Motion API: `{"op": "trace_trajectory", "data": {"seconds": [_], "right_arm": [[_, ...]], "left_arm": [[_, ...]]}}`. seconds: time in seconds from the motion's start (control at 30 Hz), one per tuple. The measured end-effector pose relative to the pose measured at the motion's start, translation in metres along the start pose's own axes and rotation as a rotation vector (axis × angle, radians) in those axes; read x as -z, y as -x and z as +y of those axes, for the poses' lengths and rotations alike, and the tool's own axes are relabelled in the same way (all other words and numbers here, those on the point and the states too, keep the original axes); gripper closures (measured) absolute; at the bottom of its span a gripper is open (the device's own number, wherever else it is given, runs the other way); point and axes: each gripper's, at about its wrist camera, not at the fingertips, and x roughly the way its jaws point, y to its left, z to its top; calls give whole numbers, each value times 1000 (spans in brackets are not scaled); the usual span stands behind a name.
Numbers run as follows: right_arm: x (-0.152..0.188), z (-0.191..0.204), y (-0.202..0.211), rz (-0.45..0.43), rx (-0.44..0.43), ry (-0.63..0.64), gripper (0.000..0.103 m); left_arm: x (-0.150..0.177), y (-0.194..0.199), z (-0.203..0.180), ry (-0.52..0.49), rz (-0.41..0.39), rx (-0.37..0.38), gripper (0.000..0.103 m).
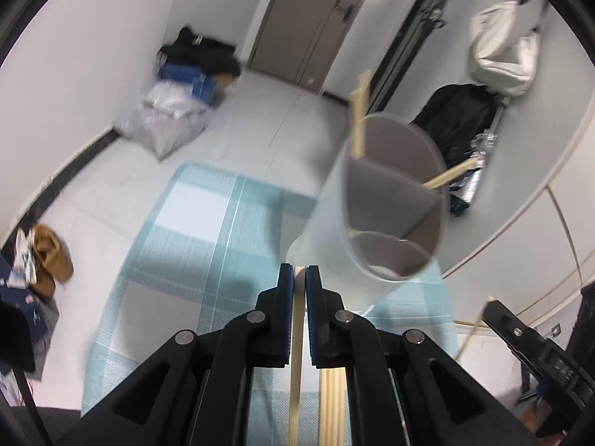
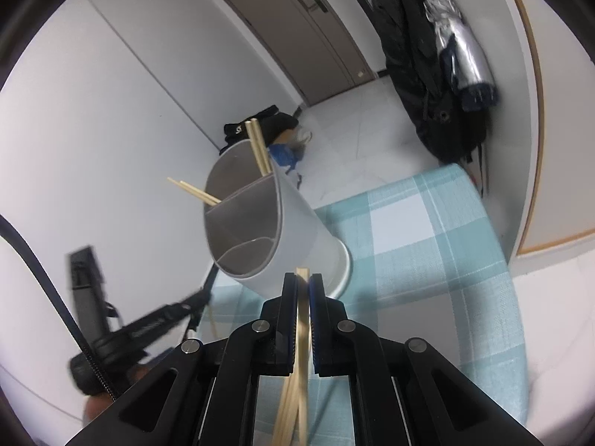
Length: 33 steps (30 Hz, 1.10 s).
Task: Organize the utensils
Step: 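Lift the chopstick with the right gripper and carry it above the holder, then lower the chopstick into the holder and open the right gripper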
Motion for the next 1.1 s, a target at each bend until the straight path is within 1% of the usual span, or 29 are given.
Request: {"op": "trace_trajectory", "data": {"seconds": [0.07,0.1,0.2,0.33,0.4,0.53,0.73,0.9,1.0,1.1], "right_arm": [[1,6,7,-25,11,30,97],[1,8,10,-34,16,40,97],[2,7,12,-25,21,20,97],[4,4,13,-26,41,-1,97],[4,6,16,-40,48,14,97],[5,11,24,-76,66,45,98],[3,23,28,-101,83,92,98],[1,27,29,-102,78,95,98],[-3,28,30,-99,67,78,98],[-7,33,35,-123,58,88,98]], "left_arm": [[-4,7,-5,-24,-25,14,100],[-5,11,-9,-37,-36,7,100],[-10,18,-17,-90,-66,11,100],[-4,27,-25,-140,-65,-3,100],[2,38,-34,-178,-67,-8,100],[8,44,-44,-224,-58,-7,100],[9,48,-47,-232,-45,-15,100],[10,54,-50,-260,-33,-6,100],[10,58,-48,-255,-32,1,100],[5,64,-45,-231,-36,22,100]]}}
